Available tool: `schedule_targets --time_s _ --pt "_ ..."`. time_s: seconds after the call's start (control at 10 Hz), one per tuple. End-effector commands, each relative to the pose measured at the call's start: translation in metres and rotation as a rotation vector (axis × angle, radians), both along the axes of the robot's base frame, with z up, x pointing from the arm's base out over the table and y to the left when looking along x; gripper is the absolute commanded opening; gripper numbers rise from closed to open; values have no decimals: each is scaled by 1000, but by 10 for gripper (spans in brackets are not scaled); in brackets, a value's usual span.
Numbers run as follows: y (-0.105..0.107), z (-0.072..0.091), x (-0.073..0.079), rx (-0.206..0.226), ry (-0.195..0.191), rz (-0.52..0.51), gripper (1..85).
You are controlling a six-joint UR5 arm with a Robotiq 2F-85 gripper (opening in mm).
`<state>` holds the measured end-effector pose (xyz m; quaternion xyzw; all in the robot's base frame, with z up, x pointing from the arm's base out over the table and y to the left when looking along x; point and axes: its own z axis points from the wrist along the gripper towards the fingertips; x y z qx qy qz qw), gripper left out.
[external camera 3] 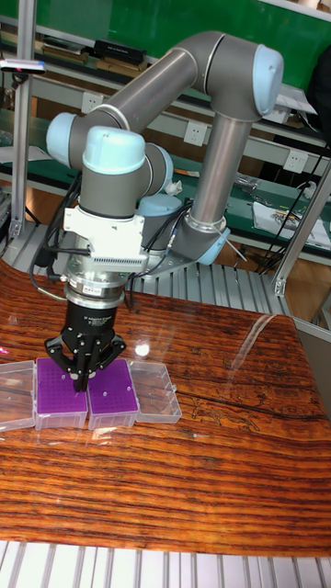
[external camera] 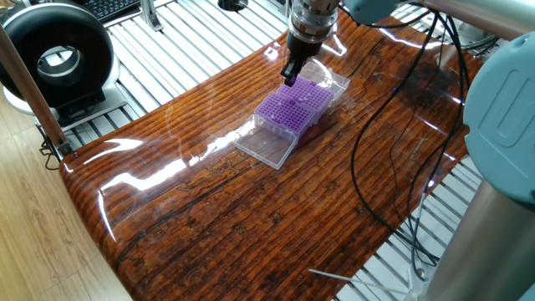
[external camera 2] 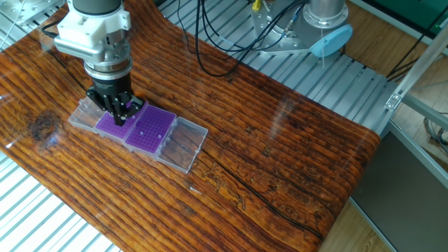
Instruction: Transfer all small pipette tips from one holder to another
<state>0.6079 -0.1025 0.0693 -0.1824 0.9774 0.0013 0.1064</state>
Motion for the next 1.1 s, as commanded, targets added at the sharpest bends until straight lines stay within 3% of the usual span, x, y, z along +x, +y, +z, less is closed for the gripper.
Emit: schedule_targets --time_s 0.0,0.4,1.0 --pt "-2 0 1 8 -10 -3 13" --pt "-7 4 -4 -20 12 -22 13" --pt "-3 4 -3 4 5 -22 13"
